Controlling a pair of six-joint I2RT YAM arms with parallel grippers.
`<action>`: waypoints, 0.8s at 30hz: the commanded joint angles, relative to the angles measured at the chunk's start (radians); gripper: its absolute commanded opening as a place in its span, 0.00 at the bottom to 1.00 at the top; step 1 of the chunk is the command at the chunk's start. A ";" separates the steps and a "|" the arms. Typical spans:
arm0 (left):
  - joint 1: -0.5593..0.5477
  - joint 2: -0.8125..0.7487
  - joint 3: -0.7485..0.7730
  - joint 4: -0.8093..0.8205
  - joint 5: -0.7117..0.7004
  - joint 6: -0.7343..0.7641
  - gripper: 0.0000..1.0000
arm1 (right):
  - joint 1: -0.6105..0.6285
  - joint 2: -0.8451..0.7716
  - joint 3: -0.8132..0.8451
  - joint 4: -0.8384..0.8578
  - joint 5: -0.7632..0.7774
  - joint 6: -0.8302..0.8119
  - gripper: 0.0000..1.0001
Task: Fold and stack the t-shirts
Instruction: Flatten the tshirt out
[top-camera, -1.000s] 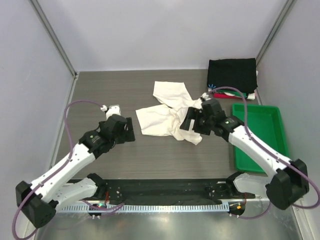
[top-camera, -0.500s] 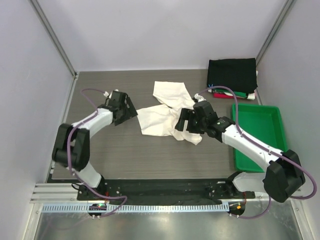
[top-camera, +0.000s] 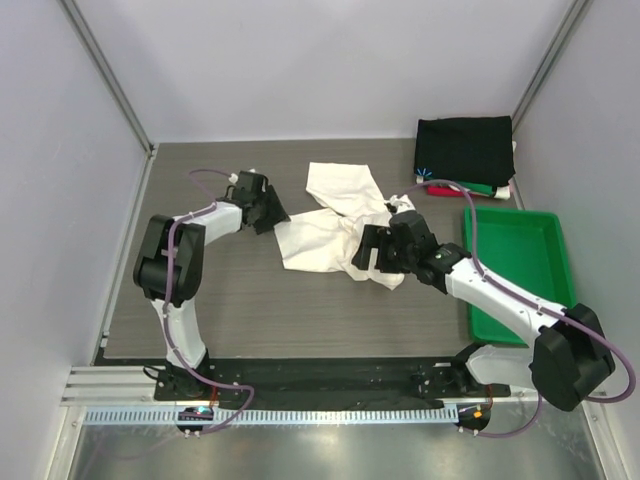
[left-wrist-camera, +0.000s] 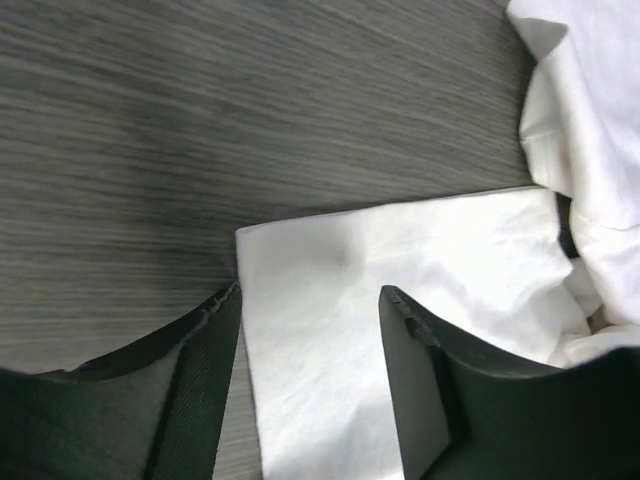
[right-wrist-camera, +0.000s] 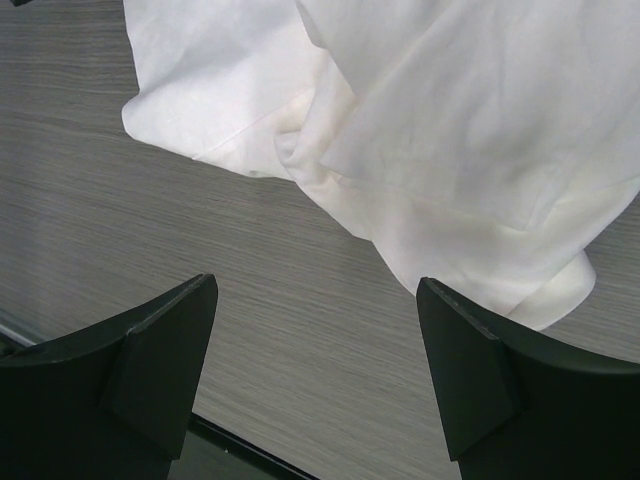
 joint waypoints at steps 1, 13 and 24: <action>-0.004 0.067 0.010 0.029 0.067 -0.006 0.57 | 0.002 0.025 -0.016 0.083 0.004 -0.017 0.87; 0.033 -0.244 0.005 -0.197 -0.020 0.046 0.00 | -0.012 0.120 0.085 0.080 -0.039 -0.022 0.89; 0.098 -0.895 -0.256 -0.489 -0.137 0.115 0.00 | -0.011 0.268 0.211 -0.004 0.018 -0.017 0.90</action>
